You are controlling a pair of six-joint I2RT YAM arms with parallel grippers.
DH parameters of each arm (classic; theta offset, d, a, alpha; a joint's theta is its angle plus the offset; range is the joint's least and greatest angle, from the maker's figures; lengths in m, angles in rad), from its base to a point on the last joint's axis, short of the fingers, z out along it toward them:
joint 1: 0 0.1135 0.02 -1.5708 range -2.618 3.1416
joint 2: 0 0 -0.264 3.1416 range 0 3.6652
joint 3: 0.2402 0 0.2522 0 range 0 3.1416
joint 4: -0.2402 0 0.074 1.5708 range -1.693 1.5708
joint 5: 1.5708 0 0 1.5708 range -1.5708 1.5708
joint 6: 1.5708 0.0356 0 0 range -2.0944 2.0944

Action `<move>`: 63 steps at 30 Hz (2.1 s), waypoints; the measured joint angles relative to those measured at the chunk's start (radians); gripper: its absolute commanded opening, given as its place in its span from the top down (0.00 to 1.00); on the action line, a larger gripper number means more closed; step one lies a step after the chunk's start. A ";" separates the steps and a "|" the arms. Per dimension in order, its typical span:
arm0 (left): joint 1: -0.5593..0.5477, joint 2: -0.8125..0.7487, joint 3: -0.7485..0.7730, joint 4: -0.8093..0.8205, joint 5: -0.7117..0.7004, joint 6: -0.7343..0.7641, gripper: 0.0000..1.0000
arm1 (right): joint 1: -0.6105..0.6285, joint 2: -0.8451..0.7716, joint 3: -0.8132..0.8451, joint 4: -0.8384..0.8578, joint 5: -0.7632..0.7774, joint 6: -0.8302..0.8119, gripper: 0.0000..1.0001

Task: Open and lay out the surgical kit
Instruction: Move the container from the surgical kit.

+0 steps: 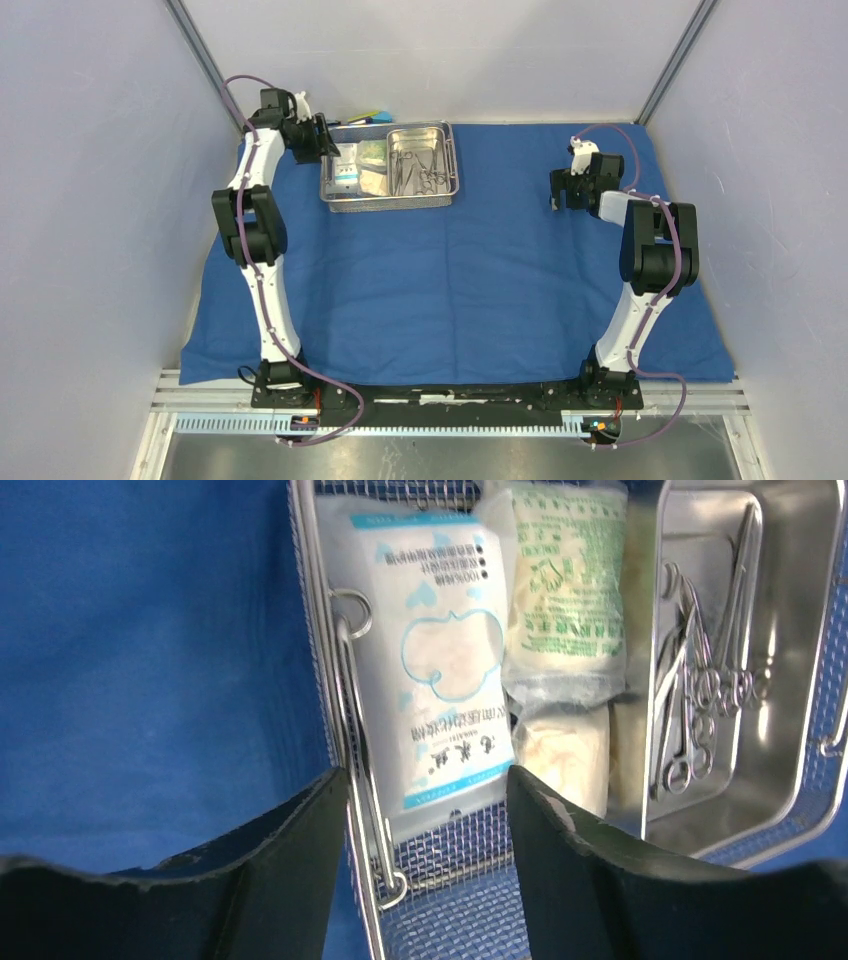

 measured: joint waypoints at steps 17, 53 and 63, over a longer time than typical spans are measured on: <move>0.003 0.038 0.000 0.000 -0.066 0.014 0.53 | -0.004 0.002 0.002 0.000 -0.008 0.000 0.09; 0.061 0.102 0.138 -0.180 -0.230 0.171 0.98 | -0.013 0.002 0.003 -0.002 -0.019 -0.005 0.09; 0.098 0.154 0.171 -0.176 -0.230 0.198 0.88 | -0.013 0.002 0.003 -0.002 -0.020 -0.016 0.08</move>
